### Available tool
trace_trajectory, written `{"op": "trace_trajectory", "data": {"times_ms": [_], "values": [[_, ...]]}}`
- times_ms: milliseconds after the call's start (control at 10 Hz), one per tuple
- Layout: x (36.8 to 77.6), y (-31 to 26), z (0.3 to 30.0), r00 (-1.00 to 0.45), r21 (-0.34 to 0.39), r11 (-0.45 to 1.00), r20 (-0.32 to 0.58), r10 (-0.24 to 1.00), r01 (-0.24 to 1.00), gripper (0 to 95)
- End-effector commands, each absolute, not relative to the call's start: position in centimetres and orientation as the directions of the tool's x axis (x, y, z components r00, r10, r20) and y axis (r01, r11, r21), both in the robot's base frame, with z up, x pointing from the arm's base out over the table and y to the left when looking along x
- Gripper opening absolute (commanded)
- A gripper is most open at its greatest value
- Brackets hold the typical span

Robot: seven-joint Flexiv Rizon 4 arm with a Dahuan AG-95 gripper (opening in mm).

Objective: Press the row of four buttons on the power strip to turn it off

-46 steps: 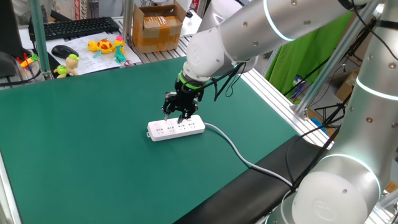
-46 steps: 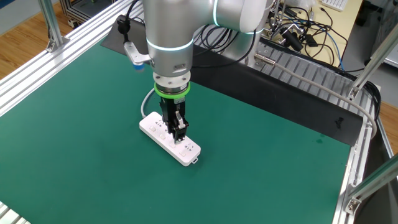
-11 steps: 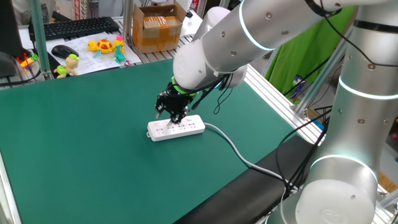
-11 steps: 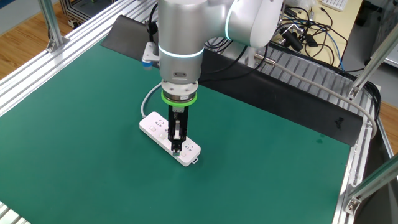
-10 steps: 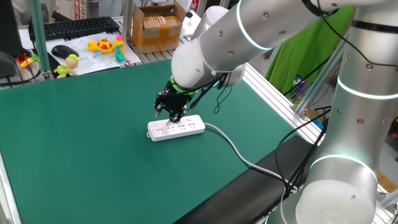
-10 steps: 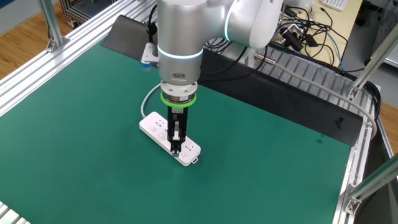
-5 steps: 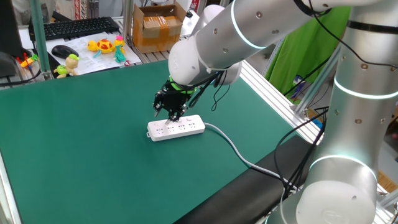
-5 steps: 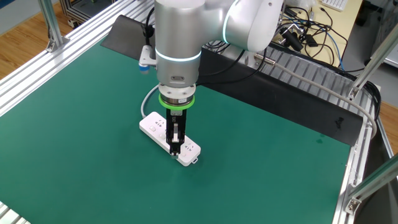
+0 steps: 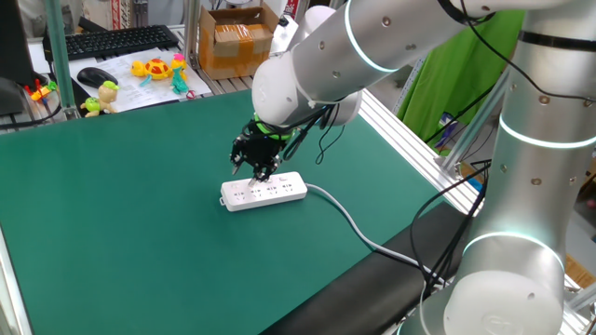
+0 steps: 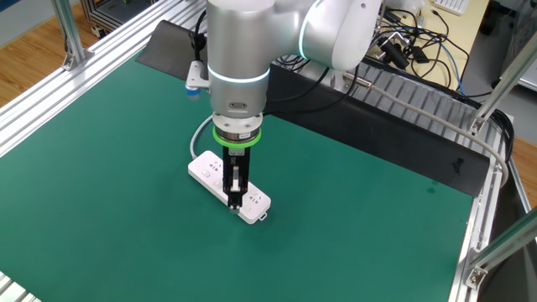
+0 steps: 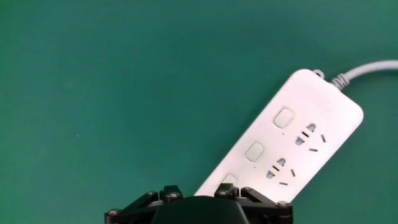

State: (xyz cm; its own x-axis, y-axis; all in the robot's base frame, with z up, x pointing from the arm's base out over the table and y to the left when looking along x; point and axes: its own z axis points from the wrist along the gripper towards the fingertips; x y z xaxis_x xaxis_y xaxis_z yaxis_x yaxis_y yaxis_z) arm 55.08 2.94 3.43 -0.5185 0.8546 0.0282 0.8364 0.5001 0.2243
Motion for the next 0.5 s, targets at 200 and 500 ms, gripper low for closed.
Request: {"op": "trace_trajectory", "data": {"times_ms": [200,500], "values": [[55.02,2.93,3.38,-0.517,0.224,0.498,0.035,0.855,0.838,38.0],[54.93,2.59,3.38,-0.519,0.229,0.497,0.046,0.854,0.837,38.0]]}}
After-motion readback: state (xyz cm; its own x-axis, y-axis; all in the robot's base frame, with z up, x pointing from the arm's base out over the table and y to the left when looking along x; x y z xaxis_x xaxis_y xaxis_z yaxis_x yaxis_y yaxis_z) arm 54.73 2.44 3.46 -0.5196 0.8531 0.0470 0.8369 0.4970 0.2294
